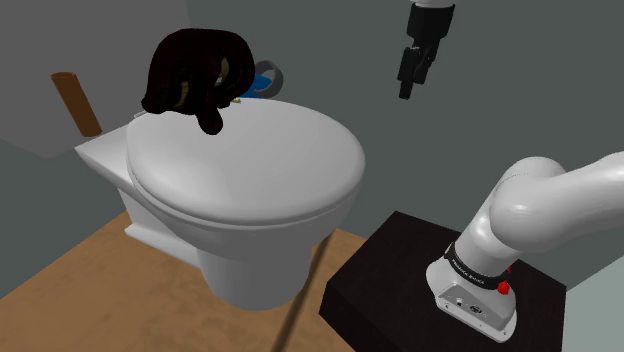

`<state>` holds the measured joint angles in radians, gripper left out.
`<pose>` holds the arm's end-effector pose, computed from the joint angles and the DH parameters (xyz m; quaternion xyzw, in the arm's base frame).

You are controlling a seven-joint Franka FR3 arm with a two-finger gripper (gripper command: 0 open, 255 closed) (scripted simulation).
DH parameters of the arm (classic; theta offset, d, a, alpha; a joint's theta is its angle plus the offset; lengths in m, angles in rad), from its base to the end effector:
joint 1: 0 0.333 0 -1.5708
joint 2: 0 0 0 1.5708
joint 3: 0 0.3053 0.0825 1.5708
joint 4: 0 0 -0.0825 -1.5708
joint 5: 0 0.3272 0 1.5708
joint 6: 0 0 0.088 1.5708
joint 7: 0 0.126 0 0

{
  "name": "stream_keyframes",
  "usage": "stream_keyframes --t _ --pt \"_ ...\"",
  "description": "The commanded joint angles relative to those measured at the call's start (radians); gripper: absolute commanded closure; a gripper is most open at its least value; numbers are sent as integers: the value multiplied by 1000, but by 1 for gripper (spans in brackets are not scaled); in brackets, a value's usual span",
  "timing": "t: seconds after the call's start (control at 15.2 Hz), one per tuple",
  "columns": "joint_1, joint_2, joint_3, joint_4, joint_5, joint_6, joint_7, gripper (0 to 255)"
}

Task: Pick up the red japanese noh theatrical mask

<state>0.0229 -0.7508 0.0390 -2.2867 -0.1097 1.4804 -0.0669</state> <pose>0.2572 0.0051 0.5767 0.9958 0.0552 -0.0284 0.0678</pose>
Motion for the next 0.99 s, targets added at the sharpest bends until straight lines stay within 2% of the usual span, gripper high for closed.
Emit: stream_keyframes --t 0.0,0.46,0.92 --pt "0 0 0 0 0 0 0 0" --pt "42 -13 79 -128 127 288 149 0" --pt "76 49 179 -192 219 604 285 0"
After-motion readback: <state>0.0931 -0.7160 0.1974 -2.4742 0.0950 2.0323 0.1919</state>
